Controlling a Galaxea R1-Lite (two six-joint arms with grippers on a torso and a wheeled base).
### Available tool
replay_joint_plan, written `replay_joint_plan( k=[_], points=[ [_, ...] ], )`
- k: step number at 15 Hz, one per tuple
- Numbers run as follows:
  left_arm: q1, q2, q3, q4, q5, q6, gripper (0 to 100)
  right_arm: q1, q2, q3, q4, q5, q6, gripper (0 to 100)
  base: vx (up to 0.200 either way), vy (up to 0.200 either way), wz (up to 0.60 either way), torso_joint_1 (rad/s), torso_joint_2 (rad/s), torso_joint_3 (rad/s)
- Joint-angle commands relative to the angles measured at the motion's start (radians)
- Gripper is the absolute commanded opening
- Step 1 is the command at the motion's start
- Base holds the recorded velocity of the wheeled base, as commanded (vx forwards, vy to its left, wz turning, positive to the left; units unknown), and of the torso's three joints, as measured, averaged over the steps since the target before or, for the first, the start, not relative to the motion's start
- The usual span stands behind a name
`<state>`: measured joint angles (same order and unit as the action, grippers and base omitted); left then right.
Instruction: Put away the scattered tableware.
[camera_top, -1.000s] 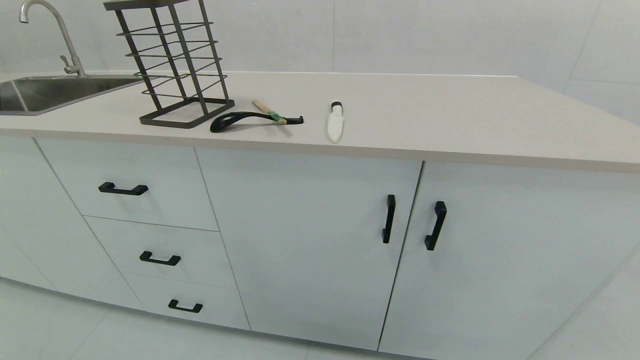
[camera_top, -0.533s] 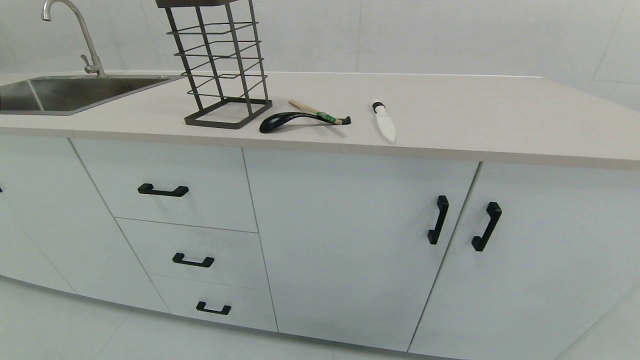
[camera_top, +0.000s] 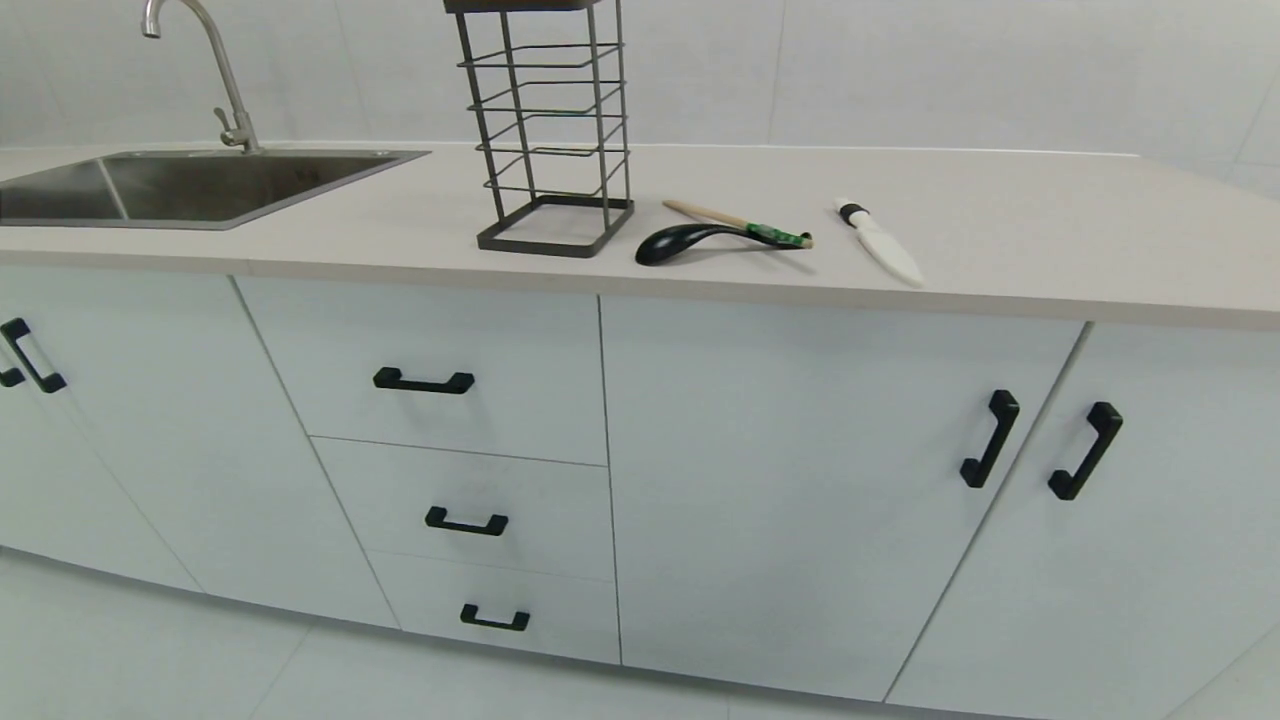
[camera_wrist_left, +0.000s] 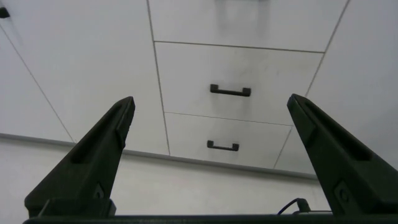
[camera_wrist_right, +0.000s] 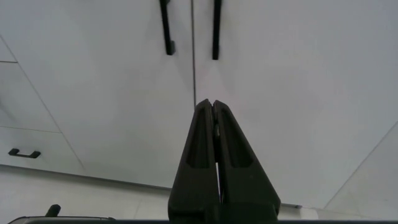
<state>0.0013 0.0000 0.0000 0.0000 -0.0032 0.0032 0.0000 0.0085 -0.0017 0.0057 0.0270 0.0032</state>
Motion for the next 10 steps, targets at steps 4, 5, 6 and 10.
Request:
replay_joint_plan(
  k=[4, 5, 6, 10],
  points=[
    [0.000, 0.000, 0.000, 0.000, 0.000, 0.000, 100, 0.000, 0.002, 0.000, 0.000, 0.001, 0.000, 0, 0.050, 0.050, 0.00, 0.000, 0.00, -0.001],
    [0.000, 0.000, 0.000, 0.000, 0.000, 0.000, 100, 0.000, 0.004, 0.000, 0.000, 0.001, 0.000, 0, 0.000, 0.000, 0.00, 0.000, 0.00, 0.000],
    [0.000, 0.000, 0.000, 0.000, 0.000, 0.000, 100, 0.000, 0.004, 0.000, 0.000, 0.001, 0.000, 0, 0.000, 0.000, 0.00, 0.000, 0.00, 0.000],
    [0.000, 0.000, 0.000, 0.000, -0.001, 0.000, 100, 0.000, 0.004, 0.000, 0.000, 0.001, 0.000, 0, 0.000, 0.000, 0.00, 0.000, 0.00, 0.000]
  ],
)
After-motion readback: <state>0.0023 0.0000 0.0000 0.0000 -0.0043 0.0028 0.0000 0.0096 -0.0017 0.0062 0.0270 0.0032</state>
